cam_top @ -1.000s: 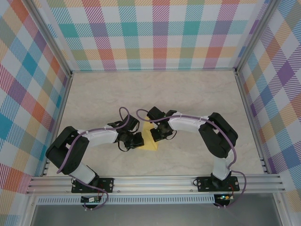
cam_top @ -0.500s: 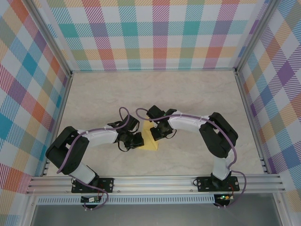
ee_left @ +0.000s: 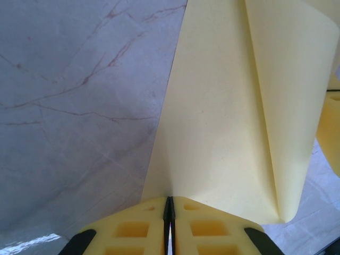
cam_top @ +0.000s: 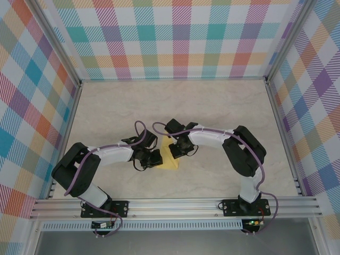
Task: Fold a paper plane with a square sheet of paper (pick it up from the middle)
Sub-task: Fold the triangle a second time at the center of the table.
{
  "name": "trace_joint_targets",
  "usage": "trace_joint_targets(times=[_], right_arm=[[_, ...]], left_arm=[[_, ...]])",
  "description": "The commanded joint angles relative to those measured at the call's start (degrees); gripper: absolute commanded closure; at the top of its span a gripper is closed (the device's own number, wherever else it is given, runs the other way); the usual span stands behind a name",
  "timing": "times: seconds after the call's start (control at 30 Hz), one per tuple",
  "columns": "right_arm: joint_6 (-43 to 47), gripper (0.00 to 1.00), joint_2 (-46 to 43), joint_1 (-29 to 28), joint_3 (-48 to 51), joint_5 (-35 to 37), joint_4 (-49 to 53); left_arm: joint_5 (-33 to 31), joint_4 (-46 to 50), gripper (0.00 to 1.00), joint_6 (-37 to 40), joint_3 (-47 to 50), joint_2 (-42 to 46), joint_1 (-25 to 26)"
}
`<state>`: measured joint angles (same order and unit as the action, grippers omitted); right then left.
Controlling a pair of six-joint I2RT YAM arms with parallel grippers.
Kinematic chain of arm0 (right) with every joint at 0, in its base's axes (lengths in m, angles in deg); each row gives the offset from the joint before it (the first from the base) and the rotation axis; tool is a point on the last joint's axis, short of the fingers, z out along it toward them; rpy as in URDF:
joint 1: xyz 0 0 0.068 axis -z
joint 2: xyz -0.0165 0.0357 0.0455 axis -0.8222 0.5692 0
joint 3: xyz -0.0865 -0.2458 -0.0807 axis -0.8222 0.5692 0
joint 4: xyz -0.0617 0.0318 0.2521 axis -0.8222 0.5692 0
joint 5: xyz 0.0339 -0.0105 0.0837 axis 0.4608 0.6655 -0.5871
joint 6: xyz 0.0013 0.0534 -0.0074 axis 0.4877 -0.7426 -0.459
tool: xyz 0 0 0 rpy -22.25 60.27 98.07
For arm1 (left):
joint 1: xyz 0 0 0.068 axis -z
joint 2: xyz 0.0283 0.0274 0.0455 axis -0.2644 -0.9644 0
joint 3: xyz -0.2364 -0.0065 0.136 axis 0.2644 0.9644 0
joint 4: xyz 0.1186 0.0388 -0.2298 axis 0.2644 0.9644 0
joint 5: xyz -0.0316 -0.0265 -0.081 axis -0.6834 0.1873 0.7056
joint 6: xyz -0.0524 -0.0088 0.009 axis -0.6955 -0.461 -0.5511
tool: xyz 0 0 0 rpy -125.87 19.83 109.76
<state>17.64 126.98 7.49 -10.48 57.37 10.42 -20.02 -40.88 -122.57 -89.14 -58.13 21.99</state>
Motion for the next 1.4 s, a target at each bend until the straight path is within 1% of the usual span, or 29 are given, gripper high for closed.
trace_joint_targets(times=[0.0,0.17,0.4,0.5,0.57,0.63,0.7,0.77,0.83,0.9,0.97,1.17,1.37], right_arm=[[0.1,0.98,1.4,0.4,-1.7,0.0,2.0],[-0.4,0.97,-0.1,0.4,-1.0,0.3,2.1],[-0.9,0.97,2.1,0.4,-0.9,-1.1,1.2],[-1.0,0.97,2.5,0.4,-0.7,-1.3,1.3],[-0.8,0.97,2.2,0.4,0.0,-1.3,1.3],[-0.9,0.97,1.9,0.4,1.1,-0.9,1.0],[-1.2,0.97,1.9,0.4,1.7,-0.9,0.7],[-1.3,0.97,2.1,0.4,2.0,-1.0,0.6],[-1.4,0.97,2.2,0.4,2.1,-1.2,0.2],[-1.5,0.97,2.3,0.4,2.3,-1.5,-0.1],[-1.5,0.97,2.6,0.4,2.3,-1.1,-0.2],[-1.6,0.97,3.2,0.4,2.2,-1.2,-0.1],[-1.5,0.97,3.5,0.4,2.1,-1.2,0.1]], left_arm=[[-2.3,3.4,0.89,1.3,1.3,-0.5,0.6],[-2.4,3.7,0.89,1.5,1.1,-0.3,0.6],[-1.9,3.7,0.88,1.3,0.2,1.4,0.6],[-2.3,5.5,0.86,0.7,-1.7,6.1,0.5],[-4.0,6.7,0.85,0.1,-2.6,10.5,0.1],[-4.5,5.9,0.86,-1.6,-2.5,14.7,-1.6],[-2.1,0.9,0.92,-4.3,-0.7,16.9,-3.7],[1.7,-6.0,1.00,-8.3,1.6,16.4,-5.9],[4.5,-11.9,1.00,-11.1,3.4,14.4,-7.0],[7.0,-18.5,1.00,-13.8,5.0,11.9,-7.1],[8.1,-24.8,1.00,-16.7,6.7,9.6,-7.1],[8.9,-31.1,1.00,-19.1,8.0,5.6,-7.1],[9.8,-33.2,1.00,-18.9,7.8,4.1,-7.0]])
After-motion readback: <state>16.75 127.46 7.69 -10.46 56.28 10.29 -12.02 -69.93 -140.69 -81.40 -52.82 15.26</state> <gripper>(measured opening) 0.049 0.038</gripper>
